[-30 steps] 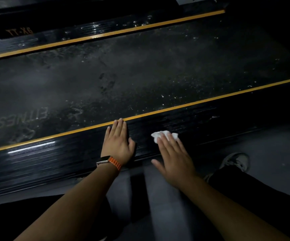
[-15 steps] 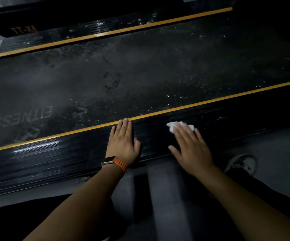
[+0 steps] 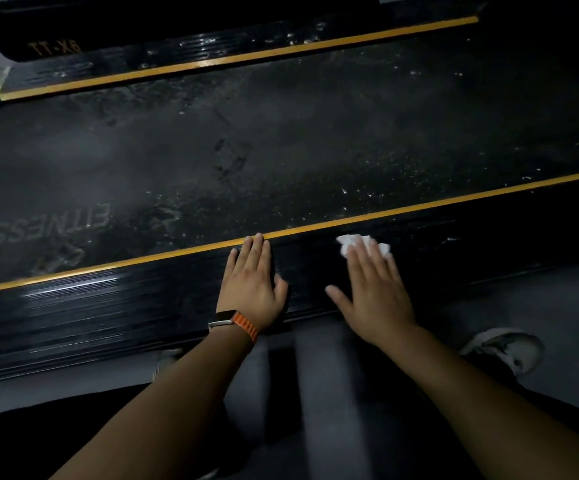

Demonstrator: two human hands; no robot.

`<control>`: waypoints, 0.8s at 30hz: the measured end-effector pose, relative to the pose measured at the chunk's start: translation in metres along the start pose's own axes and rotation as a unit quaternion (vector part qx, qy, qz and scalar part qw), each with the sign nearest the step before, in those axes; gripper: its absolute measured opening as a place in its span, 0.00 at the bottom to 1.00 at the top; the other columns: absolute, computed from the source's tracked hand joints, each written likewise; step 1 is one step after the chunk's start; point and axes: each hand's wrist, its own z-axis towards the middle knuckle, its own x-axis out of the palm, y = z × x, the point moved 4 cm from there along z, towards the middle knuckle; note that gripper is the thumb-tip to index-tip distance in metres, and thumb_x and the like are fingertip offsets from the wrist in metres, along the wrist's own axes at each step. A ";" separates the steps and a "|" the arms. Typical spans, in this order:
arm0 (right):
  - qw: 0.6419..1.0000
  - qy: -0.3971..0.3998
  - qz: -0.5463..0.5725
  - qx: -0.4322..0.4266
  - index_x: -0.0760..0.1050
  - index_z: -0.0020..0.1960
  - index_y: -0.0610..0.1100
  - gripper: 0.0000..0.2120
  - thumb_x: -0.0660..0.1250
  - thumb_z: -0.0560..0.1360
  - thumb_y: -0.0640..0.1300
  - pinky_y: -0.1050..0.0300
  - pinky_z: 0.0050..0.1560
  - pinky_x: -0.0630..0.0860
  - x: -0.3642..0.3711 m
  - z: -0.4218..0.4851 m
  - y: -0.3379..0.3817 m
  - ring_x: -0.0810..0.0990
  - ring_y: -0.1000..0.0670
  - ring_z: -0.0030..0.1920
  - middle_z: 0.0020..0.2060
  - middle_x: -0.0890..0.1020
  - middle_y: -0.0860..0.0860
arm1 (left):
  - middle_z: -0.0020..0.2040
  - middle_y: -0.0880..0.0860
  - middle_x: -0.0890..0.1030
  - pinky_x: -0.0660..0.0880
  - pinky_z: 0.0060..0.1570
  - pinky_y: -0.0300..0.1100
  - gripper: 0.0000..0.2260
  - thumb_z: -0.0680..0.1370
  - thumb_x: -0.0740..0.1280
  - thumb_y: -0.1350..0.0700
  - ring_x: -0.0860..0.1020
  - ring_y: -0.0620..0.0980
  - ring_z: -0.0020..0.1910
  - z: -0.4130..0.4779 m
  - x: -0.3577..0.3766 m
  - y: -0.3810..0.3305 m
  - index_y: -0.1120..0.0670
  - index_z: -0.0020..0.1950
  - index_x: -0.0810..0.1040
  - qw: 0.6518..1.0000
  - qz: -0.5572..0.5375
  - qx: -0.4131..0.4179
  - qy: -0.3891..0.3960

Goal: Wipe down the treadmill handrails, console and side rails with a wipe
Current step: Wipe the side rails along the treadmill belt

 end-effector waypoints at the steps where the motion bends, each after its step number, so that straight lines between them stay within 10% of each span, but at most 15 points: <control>1: 1.000 0.000 0.001 -0.029 0.59 0.83 0.38 0.42 0.47 0.82 0.69 0.38 0.82 0.55 0.003 0.003 0.012 0.51 0.43 0.84 0.83 0.58 0.42 | 0.84 0.55 0.54 0.46 0.82 0.51 0.34 0.80 0.48 0.42 0.49 0.51 0.83 0.000 0.000 0.000 0.58 0.83 0.57 1.000 -0.001 0.000 -0.004; 24: 0.992 0.113 0.002 -0.056 0.39 0.85 0.45 0.48 0.30 0.74 0.73 0.42 0.82 0.36 -0.008 0.048 0.026 0.33 0.49 0.83 0.84 0.38 0.50 | 0.84 0.55 0.55 0.47 0.82 0.51 0.34 0.80 0.49 0.42 0.50 0.51 0.83 0.000 0.003 0.001 0.58 0.83 0.58 1.000 -0.007 0.004 -0.009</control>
